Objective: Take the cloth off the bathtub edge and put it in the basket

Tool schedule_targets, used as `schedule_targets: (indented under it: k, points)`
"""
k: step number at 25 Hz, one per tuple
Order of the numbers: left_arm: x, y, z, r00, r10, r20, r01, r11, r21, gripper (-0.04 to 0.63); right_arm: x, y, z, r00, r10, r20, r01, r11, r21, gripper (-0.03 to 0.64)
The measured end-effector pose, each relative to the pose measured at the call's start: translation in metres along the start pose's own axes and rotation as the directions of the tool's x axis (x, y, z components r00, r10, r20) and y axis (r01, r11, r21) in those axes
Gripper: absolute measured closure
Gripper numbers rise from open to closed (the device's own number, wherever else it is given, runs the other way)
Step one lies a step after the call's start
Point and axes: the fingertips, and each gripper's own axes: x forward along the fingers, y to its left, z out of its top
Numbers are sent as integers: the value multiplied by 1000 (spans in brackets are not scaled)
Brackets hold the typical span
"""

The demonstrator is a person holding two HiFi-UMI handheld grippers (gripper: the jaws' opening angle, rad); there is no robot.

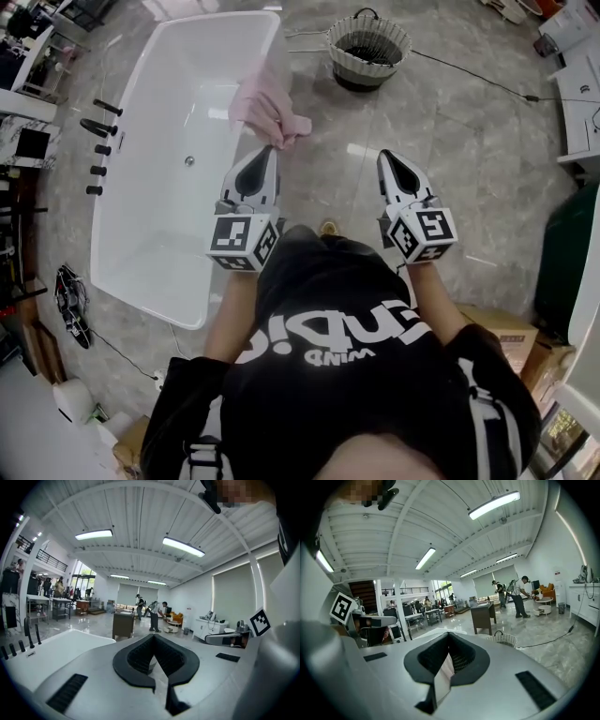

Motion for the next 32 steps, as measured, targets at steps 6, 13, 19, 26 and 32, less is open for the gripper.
schedule_targets:
  k: [6,13,19,26,32]
  points:
    - [31,15,-1,1000,23,-10,-23,1000,-9,581,38,-12,4,999,38,-11,-38,999,4,606]
    - [90,40,7,1000,24,-5,-24,1000,-14,581,89,-43,10,999,36,-24,-36,999,4,606]
    - [146,69,23,1000,13,2,-13,1000,-11,581,146,-69,27,999,30,-24,-30,1000,7,606]
    - [208,129,47,1000,8,-5,-8,1000,-13,581,229,-82,55,999,26,-34,-26,1000,4,606]
    - [255,180,66,1000,6,12,-6,1000,-18,581,302,-84,79,999,34,-25,-34,999,-14,606]
